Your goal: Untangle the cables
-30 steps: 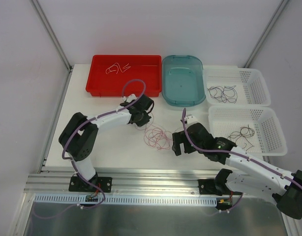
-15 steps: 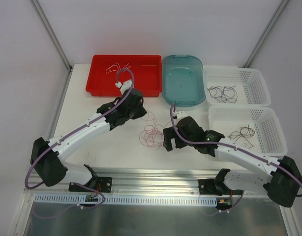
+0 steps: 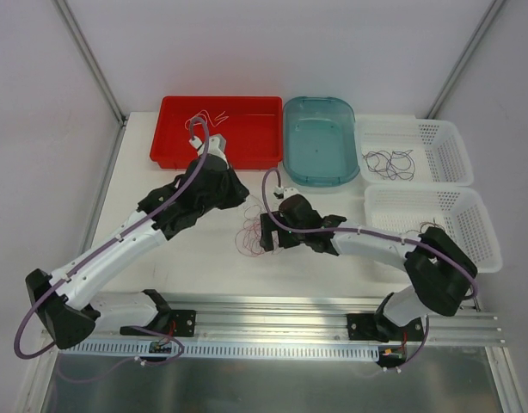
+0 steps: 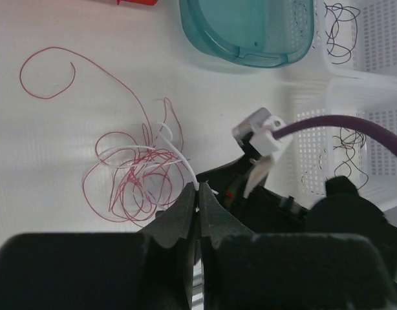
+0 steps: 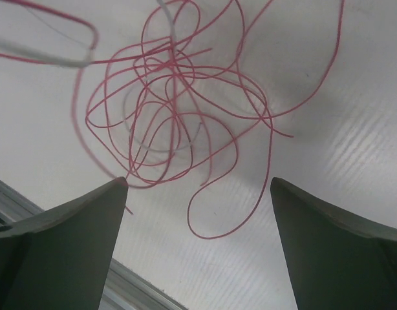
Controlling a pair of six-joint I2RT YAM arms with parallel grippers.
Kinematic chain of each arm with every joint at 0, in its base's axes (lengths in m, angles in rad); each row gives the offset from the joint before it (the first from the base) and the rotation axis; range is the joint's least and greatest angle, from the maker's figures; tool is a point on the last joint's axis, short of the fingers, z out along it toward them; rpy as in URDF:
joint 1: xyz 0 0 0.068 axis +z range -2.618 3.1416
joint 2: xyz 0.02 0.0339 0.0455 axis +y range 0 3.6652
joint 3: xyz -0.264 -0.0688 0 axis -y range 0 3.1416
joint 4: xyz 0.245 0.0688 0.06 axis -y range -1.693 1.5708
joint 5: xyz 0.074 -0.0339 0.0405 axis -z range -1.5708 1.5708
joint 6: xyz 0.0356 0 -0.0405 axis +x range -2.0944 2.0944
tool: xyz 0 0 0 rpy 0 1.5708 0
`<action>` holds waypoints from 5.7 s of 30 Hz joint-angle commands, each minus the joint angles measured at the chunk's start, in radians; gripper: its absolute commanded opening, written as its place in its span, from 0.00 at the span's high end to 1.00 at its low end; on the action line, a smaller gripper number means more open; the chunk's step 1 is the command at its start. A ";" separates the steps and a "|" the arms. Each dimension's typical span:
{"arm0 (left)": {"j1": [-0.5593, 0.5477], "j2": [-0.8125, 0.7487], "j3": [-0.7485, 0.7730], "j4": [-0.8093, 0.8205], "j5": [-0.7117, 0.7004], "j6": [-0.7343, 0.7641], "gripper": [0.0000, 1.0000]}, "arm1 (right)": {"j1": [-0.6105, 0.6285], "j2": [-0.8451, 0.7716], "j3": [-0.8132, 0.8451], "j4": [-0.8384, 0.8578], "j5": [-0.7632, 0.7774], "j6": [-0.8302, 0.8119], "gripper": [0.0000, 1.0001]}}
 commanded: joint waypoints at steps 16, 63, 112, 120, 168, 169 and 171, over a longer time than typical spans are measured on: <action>-0.008 -0.142 0.163 -0.089 -0.024 0.135 1.00 | -0.012 0.165 -0.036 0.090 0.180 0.193 0.77; 0.510 -0.055 0.262 -0.401 -0.707 0.543 1.00 | -0.533 -0.656 -0.064 -0.611 0.088 -0.129 0.99; 0.403 -0.171 0.246 -0.088 0.666 0.259 1.00 | -0.244 -0.477 -0.041 -0.209 -0.364 -0.250 0.21; 0.400 -0.182 0.268 -0.085 0.514 0.268 1.00 | -0.176 -0.221 0.033 0.021 -0.380 -0.150 0.19; 0.372 0.559 0.555 0.105 0.161 0.440 0.01 | -0.135 -0.658 -0.073 -0.557 0.140 -0.152 0.00; 0.362 0.481 0.466 0.102 0.163 0.435 0.01 | -0.135 -0.636 -0.067 -0.566 0.156 -0.144 0.01; 0.323 0.404 0.369 0.102 0.157 0.420 0.01 | -0.136 -0.616 -0.058 -0.591 0.188 -0.133 0.00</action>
